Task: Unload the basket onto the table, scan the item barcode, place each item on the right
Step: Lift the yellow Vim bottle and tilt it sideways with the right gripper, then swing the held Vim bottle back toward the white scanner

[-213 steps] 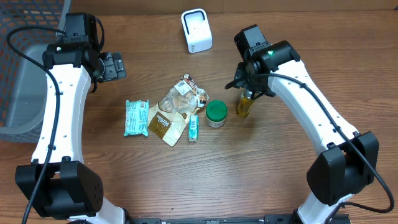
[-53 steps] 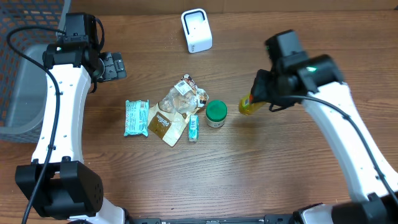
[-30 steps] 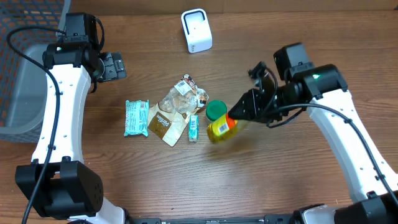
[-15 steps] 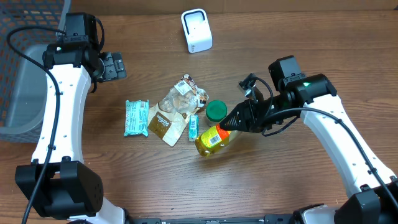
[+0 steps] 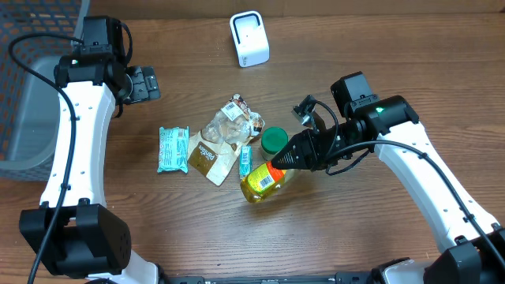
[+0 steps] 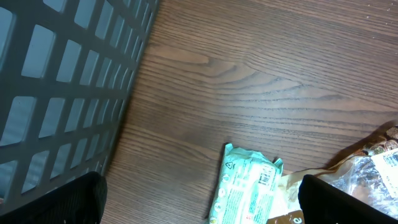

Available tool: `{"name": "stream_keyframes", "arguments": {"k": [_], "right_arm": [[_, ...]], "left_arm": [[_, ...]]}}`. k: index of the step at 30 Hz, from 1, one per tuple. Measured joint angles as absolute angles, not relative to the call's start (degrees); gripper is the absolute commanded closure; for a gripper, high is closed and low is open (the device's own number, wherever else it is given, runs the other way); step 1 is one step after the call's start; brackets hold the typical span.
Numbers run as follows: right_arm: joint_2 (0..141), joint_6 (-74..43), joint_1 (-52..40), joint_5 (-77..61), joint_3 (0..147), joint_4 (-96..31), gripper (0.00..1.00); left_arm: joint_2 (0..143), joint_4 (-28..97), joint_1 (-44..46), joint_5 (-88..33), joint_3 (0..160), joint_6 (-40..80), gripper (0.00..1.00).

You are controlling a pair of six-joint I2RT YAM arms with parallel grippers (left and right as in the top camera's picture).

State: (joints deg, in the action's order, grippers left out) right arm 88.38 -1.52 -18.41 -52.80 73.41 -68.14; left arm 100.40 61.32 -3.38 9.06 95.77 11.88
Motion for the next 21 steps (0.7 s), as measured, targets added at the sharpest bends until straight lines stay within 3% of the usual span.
{"name": "stream_keyframes", "arguments": {"k": [9,10,12,21], "right_arm": [[88.4,-1.5,-18.4,-53.1,73.4,-68.1,0.84],[88.4,-1.5,-18.4,-53.1,73.4,-68.2,0.79],[88.4,-1.5,-18.4,-53.2,73.4,-68.1,0.77],[88.4,-1.5,-18.4,-53.2,73.4,-68.2,0.77]], "left_arm": [[100.4,61.3,-3.4,9.1,95.8,11.9,0.0],[100.4,61.3,-3.4,9.1,95.8,11.9,0.01],[100.4,61.3,-3.4,9.1,95.8,11.9,0.0],[100.4,61.3,-3.4,9.1,95.8,11.9,0.0]]}}
